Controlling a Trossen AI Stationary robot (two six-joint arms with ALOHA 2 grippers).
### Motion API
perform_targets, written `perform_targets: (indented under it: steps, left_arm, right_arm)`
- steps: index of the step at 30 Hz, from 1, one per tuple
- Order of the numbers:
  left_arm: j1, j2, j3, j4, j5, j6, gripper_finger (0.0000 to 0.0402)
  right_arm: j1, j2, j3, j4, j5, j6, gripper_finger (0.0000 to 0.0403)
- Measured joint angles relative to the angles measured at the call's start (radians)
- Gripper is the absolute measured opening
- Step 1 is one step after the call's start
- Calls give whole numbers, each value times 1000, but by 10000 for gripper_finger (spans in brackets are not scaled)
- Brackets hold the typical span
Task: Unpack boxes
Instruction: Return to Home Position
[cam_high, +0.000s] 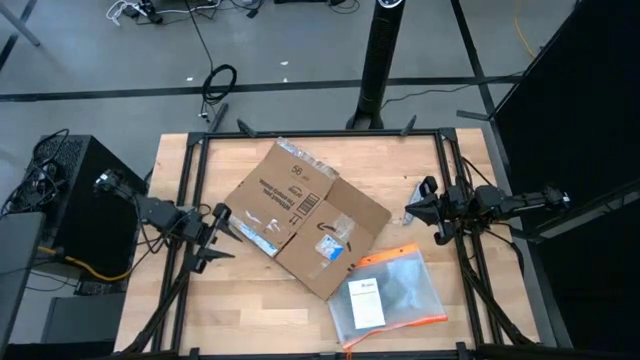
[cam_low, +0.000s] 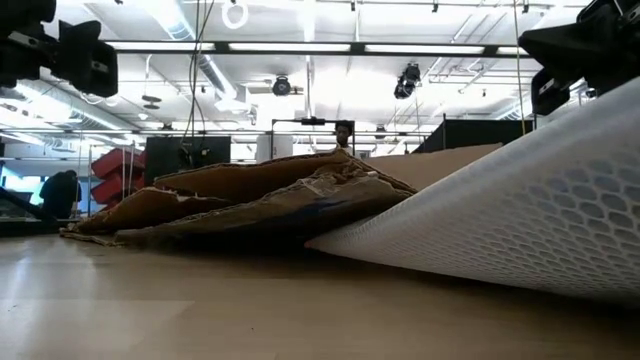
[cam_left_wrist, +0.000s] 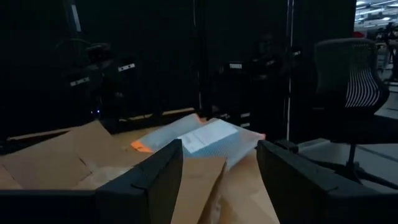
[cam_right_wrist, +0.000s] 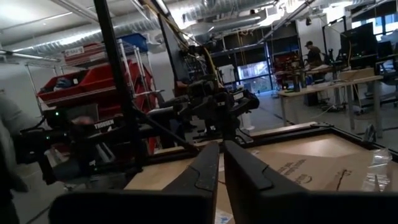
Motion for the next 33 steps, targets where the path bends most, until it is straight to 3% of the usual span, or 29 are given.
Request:
perform_targets:
  steps: [9, 24, 33]
  left_arm:
    - [15, -3, 0, 8, 0, 1, 198]
    - [404, -3, 0, 5, -10, 1, 198]
    - [439, -3, -1, 5, -12, 1, 198]
  right_arm:
    - [0, 0, -1, 0, 0, 0, 31]
    - [0, 0, -2, 0, -1, 0, 32]
    - [0, 0, -2, 0, -2, 0, 10]
